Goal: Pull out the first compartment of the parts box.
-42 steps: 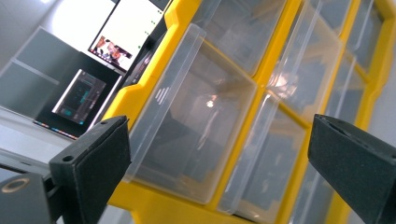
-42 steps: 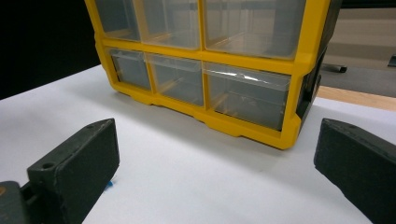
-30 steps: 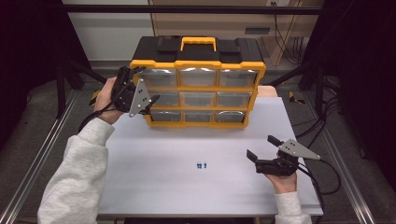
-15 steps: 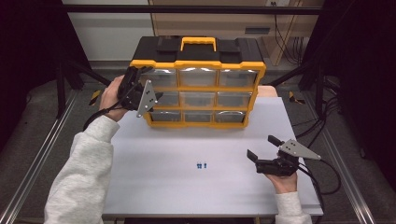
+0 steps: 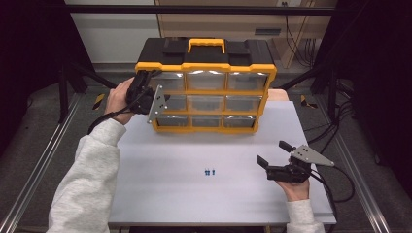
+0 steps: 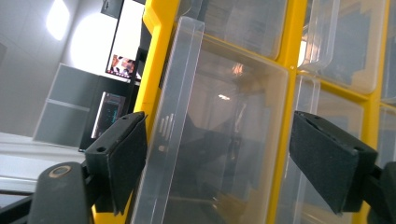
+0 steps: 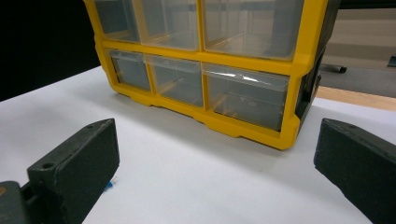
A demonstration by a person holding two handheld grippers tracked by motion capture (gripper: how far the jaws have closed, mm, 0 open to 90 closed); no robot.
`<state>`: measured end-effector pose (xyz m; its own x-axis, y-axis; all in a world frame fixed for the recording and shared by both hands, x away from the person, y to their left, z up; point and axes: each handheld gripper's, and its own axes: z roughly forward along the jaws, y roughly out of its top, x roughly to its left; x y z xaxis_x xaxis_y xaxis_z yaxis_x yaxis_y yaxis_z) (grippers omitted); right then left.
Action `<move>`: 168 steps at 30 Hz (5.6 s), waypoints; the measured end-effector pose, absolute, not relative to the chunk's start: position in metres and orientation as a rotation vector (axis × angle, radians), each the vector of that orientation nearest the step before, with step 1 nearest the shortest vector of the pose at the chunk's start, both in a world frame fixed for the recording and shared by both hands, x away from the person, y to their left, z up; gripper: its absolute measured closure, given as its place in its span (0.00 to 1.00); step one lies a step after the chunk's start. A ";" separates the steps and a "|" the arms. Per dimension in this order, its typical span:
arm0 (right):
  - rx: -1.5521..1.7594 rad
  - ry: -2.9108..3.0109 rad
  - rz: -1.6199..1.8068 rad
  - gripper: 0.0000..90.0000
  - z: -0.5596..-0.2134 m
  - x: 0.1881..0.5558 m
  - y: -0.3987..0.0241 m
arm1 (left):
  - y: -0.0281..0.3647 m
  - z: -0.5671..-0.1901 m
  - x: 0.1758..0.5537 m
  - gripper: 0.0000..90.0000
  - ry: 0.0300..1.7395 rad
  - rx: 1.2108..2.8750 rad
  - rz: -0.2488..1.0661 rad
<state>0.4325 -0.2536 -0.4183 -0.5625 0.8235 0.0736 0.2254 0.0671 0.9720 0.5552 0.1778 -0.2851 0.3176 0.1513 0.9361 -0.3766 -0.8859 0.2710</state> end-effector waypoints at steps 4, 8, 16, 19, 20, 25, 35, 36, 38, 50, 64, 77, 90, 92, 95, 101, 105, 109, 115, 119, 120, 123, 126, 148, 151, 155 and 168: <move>1.044 1.838 1.527 0.01 -0.418 0.432 -0.253 | 0.178 -0.285 0.555 0.27 -0.222 2.148 1.634; 1.054 1.842 1.530 0.01 -0.419 0.432 -0.253 | 0.179 -0.285 0.554 0.33 -0.231 2.134 1.655; 1.050 1.841 1.528 0.01 -0.419 0.432 -0.253 | 0.180 -0.282 0.554 0.47 -0.239 2.118 1.687; 1.057 1.840 1.531 0.01 -0.419 0.432 -0.253 | 0.180 -0.282 0.553 0.52 -0.249 2.115 1.718; 1.050 1.841 1.528 0.01 -0.419 0.432 -0.253 | 0.180 -0.281 0.552 0.53 -0.259 2.126 1.736; 1.046 1.840 1.526 0.01 -0.418 0.432 -0.253 | 0.180 -0.282 0.552 0.56 -0.292 2.133 1.777; 1.043 1.836 1.528 0.01 -0.418 0.432 -0.253 | 0.178 -0.281 0.550 0.71 -0.306 2.119 1.849; 1.044 1.838 1.527 0.01 -0.418 0.432 -0.253 | 0.178 -0.281 0.550 0.73 -0.306 2.119 1.849; 1.042 1.838 1.528 0.01 -0.418 0.432 -0.253 | 0.178 -0.280 0.550 0.76 -0.300 2.112 1.856; 1.043 1.841 1.526 0.01 -0.418 0.432 -0.254 | 0.177 -0.279 0.549 0.84 -0.356 2.104 1.911; 1.045 1.842 1.528 0.01 -0.418 0.432 -0.254 | 0.176 -0.281 0.547 0.87 -0.418 2.110 1.957; 1.042 1.842 1.526 0.01 -0.418 0.432 -0.254 | 0.174 -0.279 0.538 0.87 -0.435 2.121 1.961; 1.052 1.835 1.531 0.01 -0.417 0.431 -0.254 | 0.175 -0.278 0.523 0.87 -0.443 2.122 1.959; 1.052 1.835 1.532 0.01 -0.417 0.431 -0.254 | 0.175 -0.278 0.520 0.87 -0.444 2.129 1.972; 1.053 1.833 1.533 0.01 -0.417 0.431 -0.254 | 0.175 -0.278 0.517 0.87 -0.449 2.121 1.969; 1.051 1.832 1.530 0.01 -0.417 0.432 -0.254 | 0.177 -0.279 0.511 0.87 -0.446 2.115 1.960; 1.043 1.833 1.532 0.01 -0.417 0.432 -0.255 | 0.176 -0.279 0.507 0.87 -0.443 2.114 1.955; 1.052 1.831 1.530 0.01 -0.417 0.431 -0.254 | 0.176 -0.279 0.504 0.87 -0.449 2.113 1.961; 1.045 1.833 1.531 0.01 -0.417 0.431 -0.255 | 0.177 -0.280 0.498 0.87 -0.443 2.109 1.956; 1.044 1.832 1.532 0.01 -0.417 0.431 -0.255 | 0.177 -0.279 0.493 0.87 -0.453 2.105 1.958; 1.047 1.833 1.531 0.01 -0.417 0.431 -0.255 | 0.177 -0.280 0.492 0.87 -0.453 2.103 1.955; 1.053 1.834 1.530 0.01 -0.417 0.431 -0.254 | 0.177 -0.280 0.488 0.87 -0.447 2.105 1.952; 1.046 1.832 1.531 0.01 -0.417 0.431 -0.255 | 0.178 -0.279 0.487 0.87 -0.454 2.112 1.955; 1.055 1.831 1.531 0.01 -0.417 0.431 -0.255 | 0.181 -0.281 0.477 0.86 -0.444 2.100 1.952; 1.054 1.829 1.531 0.01 -0.417 0.431 -0.255 | 0.181 -0.281 0.477 0.86 -0.439 2.103 1.948; 1.055 1.831 1.528 0.01 -0.416 0.430 -0.255 | 0.181 -0.282 0.476 0.85 -0.424 2.107 1.938; 1.057 1.830 1.529 0.01 -0.417 0.431 -0.255 | 0.184 -0.276 0.476 0.59 -0.280 2.158 1.826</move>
